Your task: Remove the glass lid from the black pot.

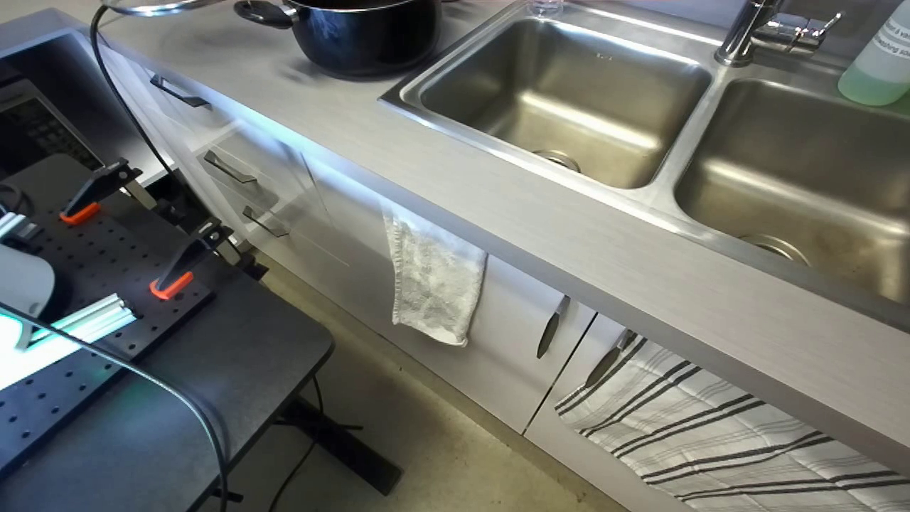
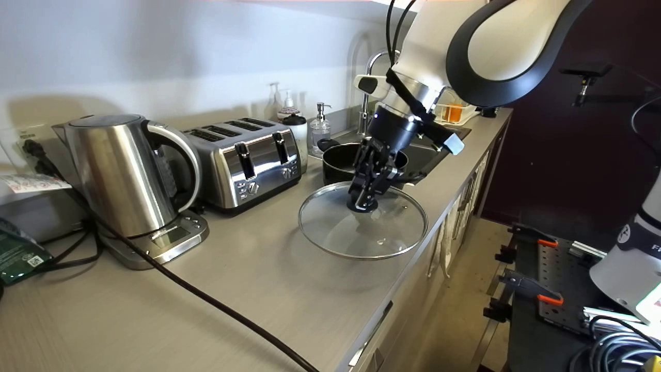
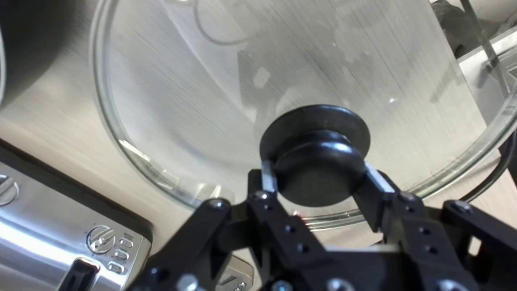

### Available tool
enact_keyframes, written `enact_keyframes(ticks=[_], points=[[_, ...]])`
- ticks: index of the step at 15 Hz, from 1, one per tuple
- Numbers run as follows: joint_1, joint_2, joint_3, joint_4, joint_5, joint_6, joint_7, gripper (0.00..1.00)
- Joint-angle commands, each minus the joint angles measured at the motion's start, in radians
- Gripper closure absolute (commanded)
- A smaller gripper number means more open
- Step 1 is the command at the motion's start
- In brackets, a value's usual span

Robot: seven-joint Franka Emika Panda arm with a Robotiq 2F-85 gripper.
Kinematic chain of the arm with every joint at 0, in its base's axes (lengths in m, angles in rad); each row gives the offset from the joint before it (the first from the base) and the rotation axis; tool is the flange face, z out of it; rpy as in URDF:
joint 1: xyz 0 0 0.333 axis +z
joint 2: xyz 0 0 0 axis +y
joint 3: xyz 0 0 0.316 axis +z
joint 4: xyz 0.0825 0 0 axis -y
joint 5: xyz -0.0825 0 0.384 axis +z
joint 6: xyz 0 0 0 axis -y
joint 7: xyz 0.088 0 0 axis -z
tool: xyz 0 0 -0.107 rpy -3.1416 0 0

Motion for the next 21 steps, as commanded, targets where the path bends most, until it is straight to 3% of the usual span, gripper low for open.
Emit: enact_keyframes(ticks=[1, 12, 21], points=[[-0.012, 0.061, -0.01, 0.03, -0.041, 0.022, 0.043, 0.75], [-0.058, 0.204, -0.02, 0.079, -0.217, 0.098, 0.174, 0.75], [-0.076, 0.285, -0.027, 0.13, -0.369, 0.079, 0.312, 0.75]])
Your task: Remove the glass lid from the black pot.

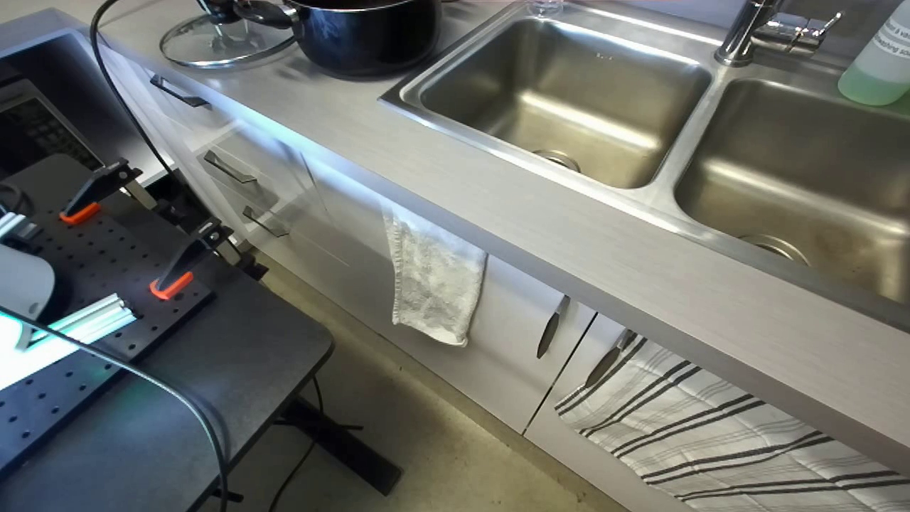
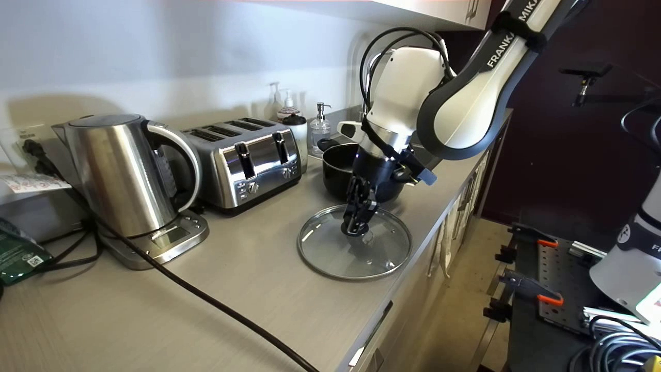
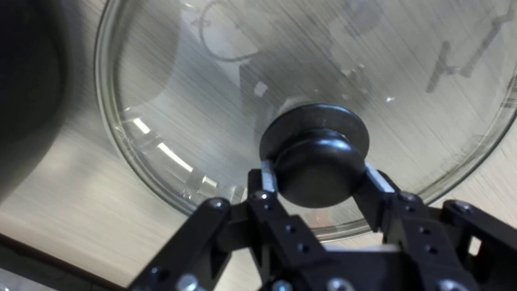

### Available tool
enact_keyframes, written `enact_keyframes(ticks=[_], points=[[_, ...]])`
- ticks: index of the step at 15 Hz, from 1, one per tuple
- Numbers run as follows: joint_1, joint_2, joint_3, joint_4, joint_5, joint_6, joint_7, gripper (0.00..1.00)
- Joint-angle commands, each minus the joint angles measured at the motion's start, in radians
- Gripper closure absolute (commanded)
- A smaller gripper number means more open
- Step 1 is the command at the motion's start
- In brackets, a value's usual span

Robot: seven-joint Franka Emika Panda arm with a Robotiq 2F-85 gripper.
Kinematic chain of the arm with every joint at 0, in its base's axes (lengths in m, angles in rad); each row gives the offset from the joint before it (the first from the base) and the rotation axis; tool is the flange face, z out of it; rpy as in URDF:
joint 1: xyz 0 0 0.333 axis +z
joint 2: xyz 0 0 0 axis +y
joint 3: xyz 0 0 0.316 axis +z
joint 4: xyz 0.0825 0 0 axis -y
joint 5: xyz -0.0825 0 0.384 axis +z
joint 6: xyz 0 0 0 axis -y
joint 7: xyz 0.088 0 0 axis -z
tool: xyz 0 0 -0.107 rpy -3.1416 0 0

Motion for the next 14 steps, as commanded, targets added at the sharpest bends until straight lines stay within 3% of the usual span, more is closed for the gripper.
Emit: enact_keyframes(ticks=[1, 10, 11, 13, 14], points=[[-0.002, 0.033, -0.001, 0.034, -0.061, 0.007, 0.063, 0.75], [0.015, 0.063, -0.005, 0.086, -0.102, -0.013, 0.136, 0.75], [0.012, 0.065, -0.003, 0.087, -0.102, -0.013, 0.138, 0.48], [0.01, 0.067, -0.001, 0.087, -0.1, -0.014, 0.14, 0.35], [0.008, 0.066, 0.001, 0.088, -0.099, -0.015, 0.139, 0.21]])
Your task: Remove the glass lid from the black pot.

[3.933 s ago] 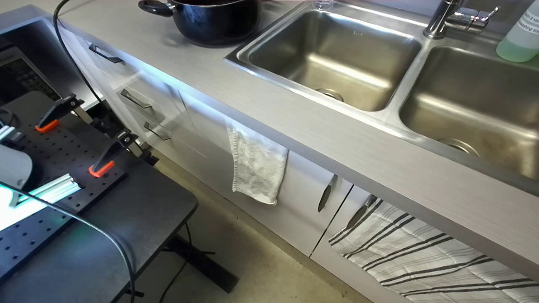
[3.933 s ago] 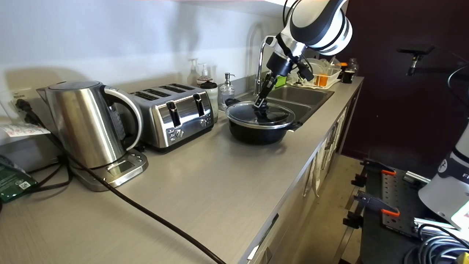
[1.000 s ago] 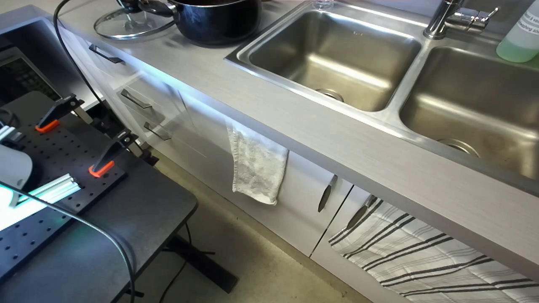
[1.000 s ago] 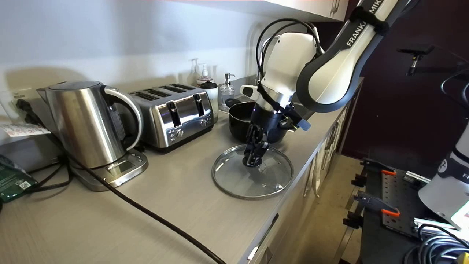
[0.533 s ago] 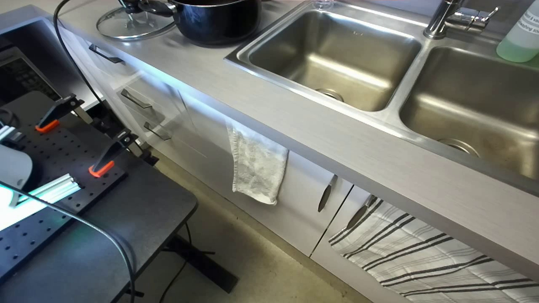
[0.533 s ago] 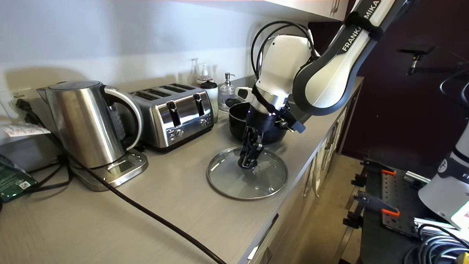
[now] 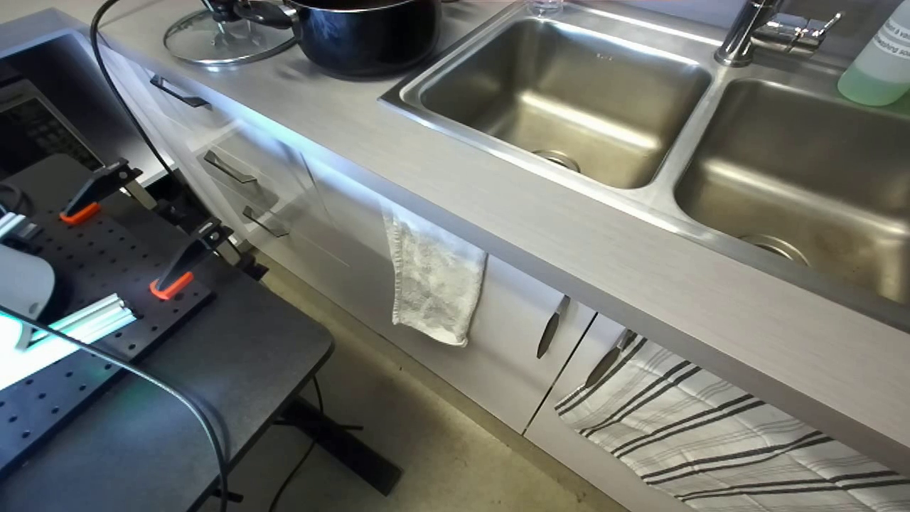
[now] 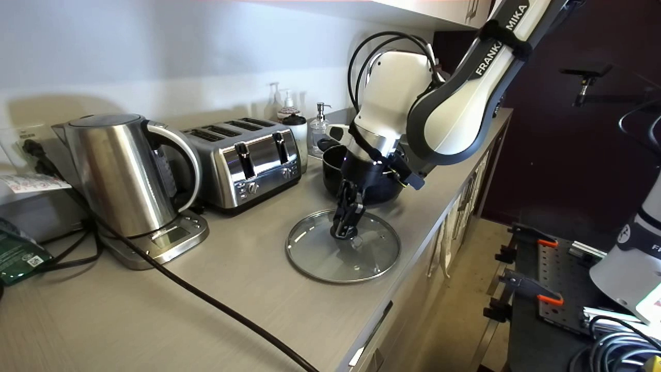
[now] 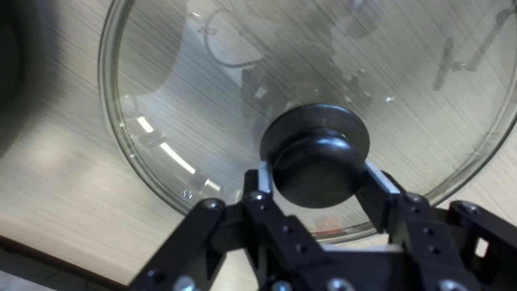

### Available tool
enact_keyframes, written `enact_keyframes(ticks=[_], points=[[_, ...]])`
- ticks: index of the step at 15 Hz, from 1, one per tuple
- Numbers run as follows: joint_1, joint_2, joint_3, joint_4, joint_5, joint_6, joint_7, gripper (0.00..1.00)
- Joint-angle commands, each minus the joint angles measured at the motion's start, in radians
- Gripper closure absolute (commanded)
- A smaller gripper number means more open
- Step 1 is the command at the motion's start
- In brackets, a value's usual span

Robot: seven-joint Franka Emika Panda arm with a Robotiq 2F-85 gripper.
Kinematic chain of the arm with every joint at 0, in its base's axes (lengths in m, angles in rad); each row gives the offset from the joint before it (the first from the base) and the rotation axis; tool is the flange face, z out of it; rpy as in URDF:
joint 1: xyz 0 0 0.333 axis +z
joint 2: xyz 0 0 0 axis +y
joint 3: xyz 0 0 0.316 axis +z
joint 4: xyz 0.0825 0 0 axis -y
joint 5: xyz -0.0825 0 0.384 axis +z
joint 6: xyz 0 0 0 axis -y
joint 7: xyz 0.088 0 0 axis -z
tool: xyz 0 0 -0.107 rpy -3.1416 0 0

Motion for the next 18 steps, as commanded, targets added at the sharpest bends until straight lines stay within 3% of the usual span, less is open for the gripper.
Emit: enact_keyframes(ticks=[1, 3, 4, 10, 18], points=[[-0.003, 0.007, 0.003, 0.019, -0.028, -0.01, 0.033, 0.15], [-0.007, -0.002, 0.009, 0.016, -0.022, -0.017, 0.032, 0.02], [-0.007, -0.012, 0.011, 0.011, -0.019, -0.023, 0.035, 0.0], [0.006, -0.123, 0.019, -0.045, 0.02, -0.175, 0.102, 0.0], [0.035, -0.347, 0.027, -0.172, 0.154, -0.366, 0.053, 0.0]])
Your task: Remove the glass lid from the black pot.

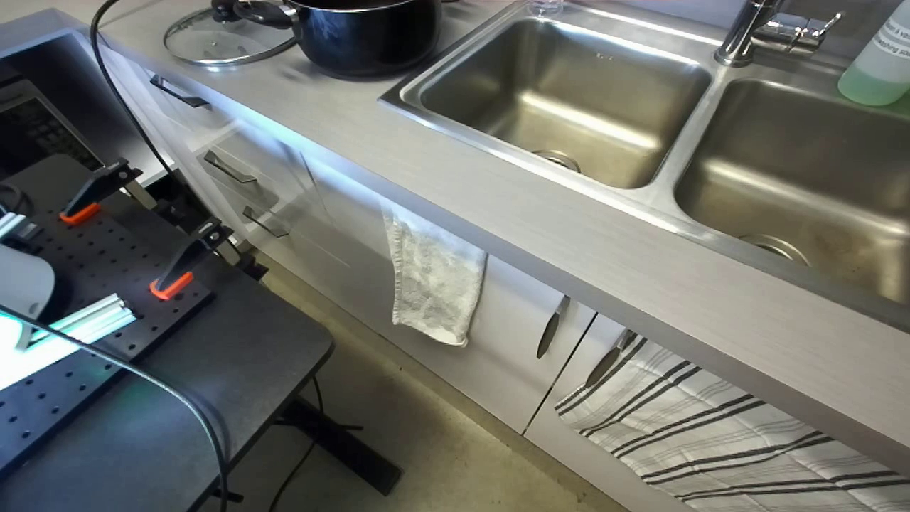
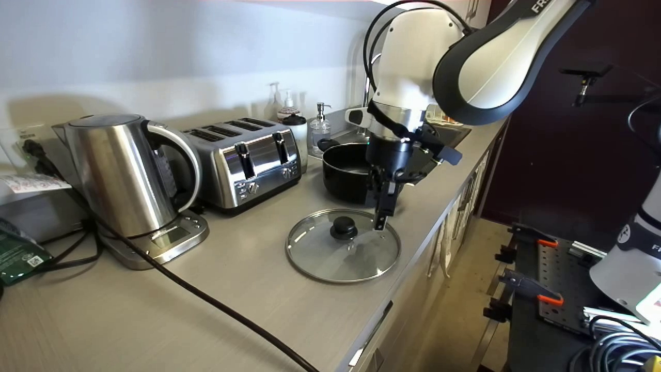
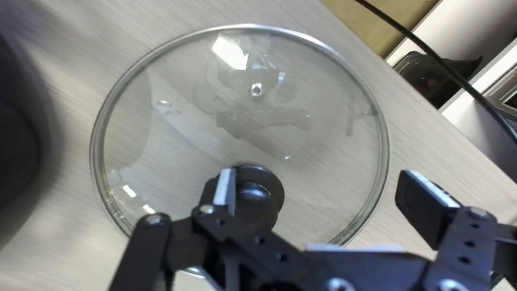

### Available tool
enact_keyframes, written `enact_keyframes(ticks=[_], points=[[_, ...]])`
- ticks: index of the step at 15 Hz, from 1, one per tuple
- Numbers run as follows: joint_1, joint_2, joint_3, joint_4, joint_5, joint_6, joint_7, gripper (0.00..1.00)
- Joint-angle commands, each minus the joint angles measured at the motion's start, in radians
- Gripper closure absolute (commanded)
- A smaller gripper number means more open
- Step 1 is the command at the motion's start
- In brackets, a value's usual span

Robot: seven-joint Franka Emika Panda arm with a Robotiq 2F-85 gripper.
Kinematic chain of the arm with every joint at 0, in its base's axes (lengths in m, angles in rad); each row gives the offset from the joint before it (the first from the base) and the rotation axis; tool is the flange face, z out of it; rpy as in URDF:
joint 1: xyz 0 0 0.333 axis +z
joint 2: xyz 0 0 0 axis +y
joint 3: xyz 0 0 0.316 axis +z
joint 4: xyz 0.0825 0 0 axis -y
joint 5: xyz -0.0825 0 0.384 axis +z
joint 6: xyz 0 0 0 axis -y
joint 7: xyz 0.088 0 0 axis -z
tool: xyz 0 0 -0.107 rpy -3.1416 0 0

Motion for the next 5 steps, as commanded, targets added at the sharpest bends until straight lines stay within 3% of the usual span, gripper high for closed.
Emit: enact_keyframes(ticks=[1, 5], points=[[0.031, -0.142, -0.014, -0.09, 0.075, -0.089, -0.035, 0.0], [0.065, -0.239, -0.046, -0.143, 0.098, -0.202, -0.058, 0.0]])
